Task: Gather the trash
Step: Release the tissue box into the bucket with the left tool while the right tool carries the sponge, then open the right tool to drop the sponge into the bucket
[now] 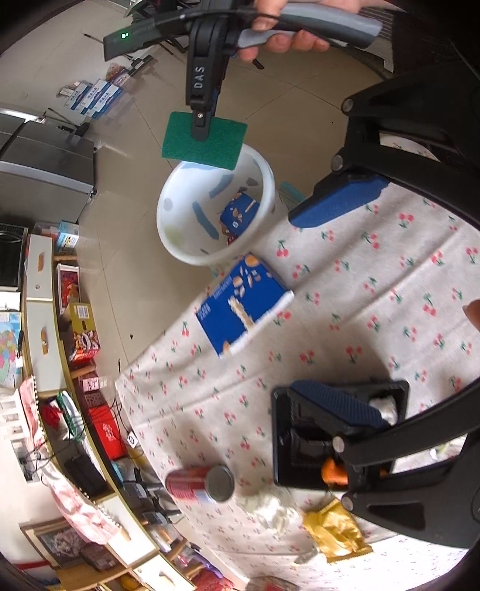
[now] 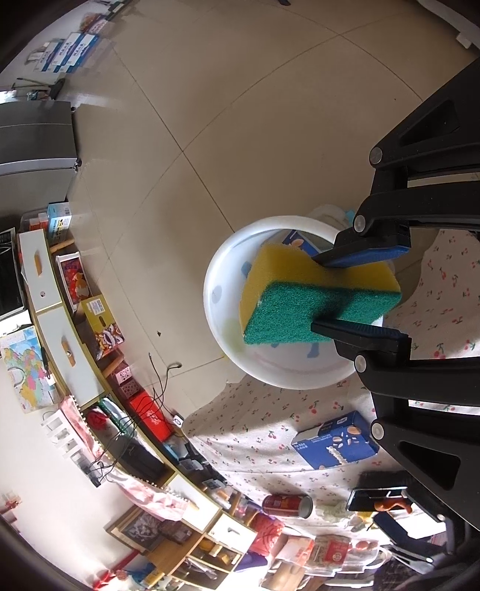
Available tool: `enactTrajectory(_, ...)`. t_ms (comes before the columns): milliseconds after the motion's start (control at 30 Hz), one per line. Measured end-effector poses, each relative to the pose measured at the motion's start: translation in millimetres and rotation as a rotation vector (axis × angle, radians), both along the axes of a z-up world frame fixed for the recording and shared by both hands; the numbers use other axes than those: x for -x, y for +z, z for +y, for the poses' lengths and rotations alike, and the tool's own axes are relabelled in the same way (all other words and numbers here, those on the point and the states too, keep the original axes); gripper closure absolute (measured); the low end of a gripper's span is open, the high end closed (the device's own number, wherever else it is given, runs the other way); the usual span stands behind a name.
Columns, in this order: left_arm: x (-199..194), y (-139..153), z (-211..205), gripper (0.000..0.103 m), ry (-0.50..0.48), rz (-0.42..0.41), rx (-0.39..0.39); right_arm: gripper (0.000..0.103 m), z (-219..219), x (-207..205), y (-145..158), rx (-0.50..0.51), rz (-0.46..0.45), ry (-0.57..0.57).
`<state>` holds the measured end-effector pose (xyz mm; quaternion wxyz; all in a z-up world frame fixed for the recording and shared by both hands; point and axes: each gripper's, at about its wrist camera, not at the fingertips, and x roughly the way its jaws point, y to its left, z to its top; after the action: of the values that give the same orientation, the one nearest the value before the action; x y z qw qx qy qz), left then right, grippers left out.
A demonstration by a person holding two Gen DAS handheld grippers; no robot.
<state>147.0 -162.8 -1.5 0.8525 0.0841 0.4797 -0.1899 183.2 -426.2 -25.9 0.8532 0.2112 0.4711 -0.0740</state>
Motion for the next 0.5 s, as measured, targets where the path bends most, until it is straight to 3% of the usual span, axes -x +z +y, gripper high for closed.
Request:
enactTrajectory(367,20.7,10.2,69.9,0.016,0.095,-0.038,-0.002,0.071,14.9,-18.1,-8.1,0.046,0.027,-0.020)
enactTrajectory(400,22.1,11.1,75.9,0.016,0.103,-0.042,-0.005,0.067,15.4,-18.7,-8.1,0.050,0.031,-0.025)
enactTrajectory(500,26.0,13.2,93.6,0.016,0.128,-0.052,-0.007,0.043,21.3,-18.7,-5.8,0.052,0.028,-0.032)
